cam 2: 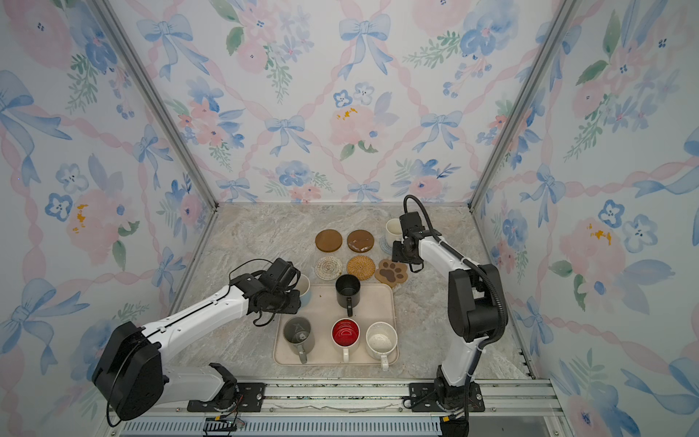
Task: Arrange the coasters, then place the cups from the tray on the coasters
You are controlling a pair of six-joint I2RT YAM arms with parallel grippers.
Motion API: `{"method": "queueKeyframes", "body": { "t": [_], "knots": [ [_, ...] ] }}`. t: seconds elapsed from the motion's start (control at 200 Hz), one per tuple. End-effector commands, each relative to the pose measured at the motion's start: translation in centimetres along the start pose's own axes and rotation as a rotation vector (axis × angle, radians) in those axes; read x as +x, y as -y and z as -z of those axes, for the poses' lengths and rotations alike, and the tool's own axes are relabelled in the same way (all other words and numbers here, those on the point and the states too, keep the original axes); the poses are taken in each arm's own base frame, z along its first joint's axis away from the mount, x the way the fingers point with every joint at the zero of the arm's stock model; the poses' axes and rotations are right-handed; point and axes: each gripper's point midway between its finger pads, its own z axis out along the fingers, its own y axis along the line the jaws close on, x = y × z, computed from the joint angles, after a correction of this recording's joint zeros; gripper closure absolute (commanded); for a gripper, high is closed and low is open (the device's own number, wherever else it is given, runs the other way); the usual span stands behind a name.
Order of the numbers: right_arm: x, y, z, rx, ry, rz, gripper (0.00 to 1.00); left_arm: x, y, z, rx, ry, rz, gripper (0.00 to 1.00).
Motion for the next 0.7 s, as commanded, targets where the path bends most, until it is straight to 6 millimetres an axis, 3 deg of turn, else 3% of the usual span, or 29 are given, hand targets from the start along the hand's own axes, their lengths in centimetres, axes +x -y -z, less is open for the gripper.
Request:
{"method": "queueKeyframes", "body": {
  "t": [0.0, 0.445, 0.53, 0.645, 0.695],
  "knots": [
    [0.4, 0.4, 0.0, -0.001, -0.006, -0.026, 0.46, -1.2, 0.4, 0.0, -0.002, 0.034, -0.015, 0.60],
    [1.0, 0.7, -0.1, 0.005, -0.017, -0.031, 0.46, -1.5, 0.1, -0.4, -0.025, 0.046, -0.029, 0.77],
    [0.8, 0.6, 0.5, 0.003, -0.006, -0.030, 0.46, -1.6, -0.1, -0.5, -0.033, 0.047, -0.035, 0.83],
    [0.6, 0.6, 1.3, -0.003, 0.012, -0.033, 0.47, -1.9, -0.2, -0.4, -0.042, 0.058, -0.038, 1.00],
    [0.4, 0.6, 1.6, -0.005, 0.020, -0.035, 0.47, -2.2, -0.3, -0.3, -0.049, 0.068, -0.037, 1.00]
  ]
}}
